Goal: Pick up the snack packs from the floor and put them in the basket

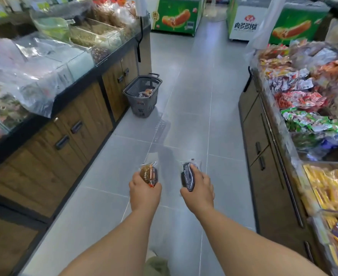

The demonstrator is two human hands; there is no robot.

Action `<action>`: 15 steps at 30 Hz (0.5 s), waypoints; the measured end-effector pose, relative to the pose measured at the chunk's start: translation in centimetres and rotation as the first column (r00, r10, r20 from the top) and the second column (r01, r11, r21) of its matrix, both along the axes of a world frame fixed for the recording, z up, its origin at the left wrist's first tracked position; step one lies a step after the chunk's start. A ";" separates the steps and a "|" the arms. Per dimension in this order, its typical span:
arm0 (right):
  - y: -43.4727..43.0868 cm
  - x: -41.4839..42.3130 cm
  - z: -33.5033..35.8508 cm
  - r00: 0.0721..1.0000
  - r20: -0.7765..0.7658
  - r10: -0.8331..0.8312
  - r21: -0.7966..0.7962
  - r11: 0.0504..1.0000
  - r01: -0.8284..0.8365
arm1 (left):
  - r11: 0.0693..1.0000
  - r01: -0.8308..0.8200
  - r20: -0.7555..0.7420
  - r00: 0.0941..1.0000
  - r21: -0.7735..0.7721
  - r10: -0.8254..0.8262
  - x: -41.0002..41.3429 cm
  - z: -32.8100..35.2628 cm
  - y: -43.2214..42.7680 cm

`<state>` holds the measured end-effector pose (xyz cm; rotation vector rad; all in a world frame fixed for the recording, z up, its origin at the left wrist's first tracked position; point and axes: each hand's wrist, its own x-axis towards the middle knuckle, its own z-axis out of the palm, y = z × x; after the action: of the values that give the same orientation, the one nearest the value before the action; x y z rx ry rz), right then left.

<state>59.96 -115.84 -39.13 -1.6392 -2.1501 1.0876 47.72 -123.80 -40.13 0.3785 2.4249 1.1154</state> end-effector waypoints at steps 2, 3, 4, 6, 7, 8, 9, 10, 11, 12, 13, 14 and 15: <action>2.2 -3.3 0.8 0.999 -0.021 -0.024 0.001 1.000 0.024 | 1.000 0.021 -0.011 1.000 0.007 -0.021 -3.2 0.7 2.3; 3.4 -5.4 1.1 0.999 -0.033 -0.042 0.005 0.999 0.042 | 0.999 0.047 -0.027 0.999 0.009 -0.046 -5.1 1.0 3.6; 4.1 -6.6 1.3 0.998 -0.042 -0.049 0.005 0.999 0.049 | 0.997 0.071 -0.041 0.997 0.005 -0.071 -6.2 1.3 4.4; 5.4 -8.8 1.6 0.998 -0.050 -0.046 0.009 0.999 0.047 | 0.995 0.096 -0.062 0.993 -0.008 -0.096 -8.2 1.7 5.8; 6.1 -9.9 1.5 0.998 -0.044 -0.042 0.008 0.999 0.042 | 0.995 0.098 -0.061 0.993 -0.011 -0.098 -9.4 1.7 6.5; 6.8 -10.8 1.4 0.999 -0.035 -0.035 0.006 0.999 0.035 | 0.995 0.094 -0.054 0.994 -0.013 -0.094 -10.5 1.7 7.2; 7.4 -11.7 1.3 0.999 -0.021 -0.028 0.007 1.000 0.028 | 0.996 0.089 -0.044 0.995 -0.016 -0.090 -11.6 1.7 7.9; 8.0 -12.6 1.2 1.000 -0.010 -0.027 0.006 1.000 0.027 | 0.996 0.086 -0.037 0.996 -0.019 -0.087 -12.6 1.7 8.5; 8.7 -13.4 1.0 1.000 -0.004 -0.031 0.005 1.000 0.031 | 0.996 0.082 -0.035 0.996 -0.023 -0.083 -13.7 1.6 9.1; 9.5 -14.2 0.8 0.999 -0.002 -0.038 -0.003 0.999 0.038 | 0.997 0.076 -0.030 0.997 -0.029 -0.077 -14.7 1.4 9.7; 10.2 -15.0 0.6 0.999 -0.003 -0.042 -0.012 0.999 0.042 | 0.997 0.070 -0.021 0.997 -0.035 -0.071 -15.6 1.2 10.4; 11.0 -15.9 0.4 0.999 0.000 -0.041 -0.020 0.999 0.041 | 0.997 0.060 -0.011 0.998 -0.040 -0.061 -16.5 0.9 11.1; 11.9 -16.7 0.1 0.999 0.006 -0.036 -0.026 0.999 0.036 | 0.998 0.051 -0.001 0.999 -0.043 -0.051 -17.4 0.5 11.9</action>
<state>43.24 -103.98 -38.98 -1.6873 -2.1099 1.1064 30.32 -111.95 -39.59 0.4247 2.4228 1.0402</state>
